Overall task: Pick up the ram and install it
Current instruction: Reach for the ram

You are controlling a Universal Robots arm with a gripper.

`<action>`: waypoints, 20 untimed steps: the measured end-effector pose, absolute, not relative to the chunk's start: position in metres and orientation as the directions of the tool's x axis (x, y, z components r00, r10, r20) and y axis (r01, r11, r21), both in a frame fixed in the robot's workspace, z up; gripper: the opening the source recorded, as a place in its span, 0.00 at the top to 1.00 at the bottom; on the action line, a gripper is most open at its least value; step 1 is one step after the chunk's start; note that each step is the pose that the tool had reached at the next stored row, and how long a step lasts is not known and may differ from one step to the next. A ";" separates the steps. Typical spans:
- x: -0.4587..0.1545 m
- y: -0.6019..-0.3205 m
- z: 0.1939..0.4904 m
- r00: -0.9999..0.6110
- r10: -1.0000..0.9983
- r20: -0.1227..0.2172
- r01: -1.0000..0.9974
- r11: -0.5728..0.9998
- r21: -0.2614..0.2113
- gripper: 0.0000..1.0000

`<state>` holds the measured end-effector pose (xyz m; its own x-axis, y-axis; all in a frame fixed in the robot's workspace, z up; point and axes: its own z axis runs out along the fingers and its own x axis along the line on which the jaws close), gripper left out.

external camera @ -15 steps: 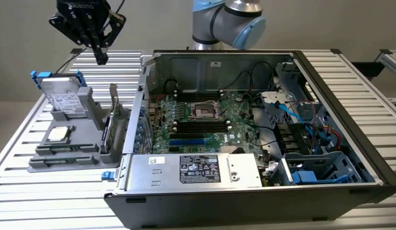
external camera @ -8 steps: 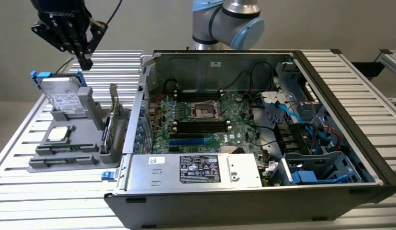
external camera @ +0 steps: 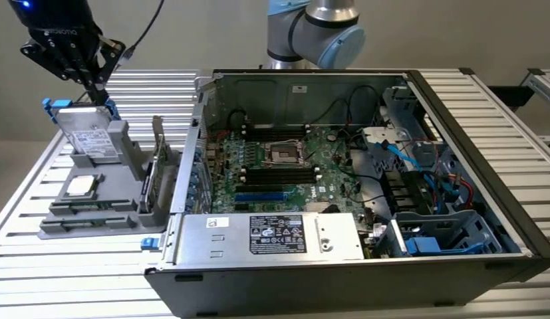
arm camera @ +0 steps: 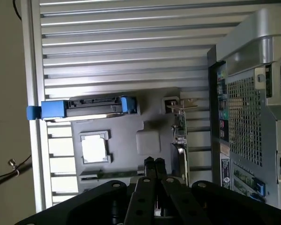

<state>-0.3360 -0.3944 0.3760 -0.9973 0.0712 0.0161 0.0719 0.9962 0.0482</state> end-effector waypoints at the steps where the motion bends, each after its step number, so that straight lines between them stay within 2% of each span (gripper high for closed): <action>1: -0.340 -0.394 0.375 -0.997 0.071 0.016 0.072 0.996 0.048 0.90; 10: -0.380 -0.400 0.367 -0.997 0.071 0.016 0.072 0.996 0.048 0.90; 20: -0.383 -0.437 0.367 -0.997 0.071 -0.002 0.071 0.996 0.052 0.90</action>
<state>-0.3833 -0.4366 0.3671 -0.9975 0.0711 -0.0018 0.0709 0.9961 0.0518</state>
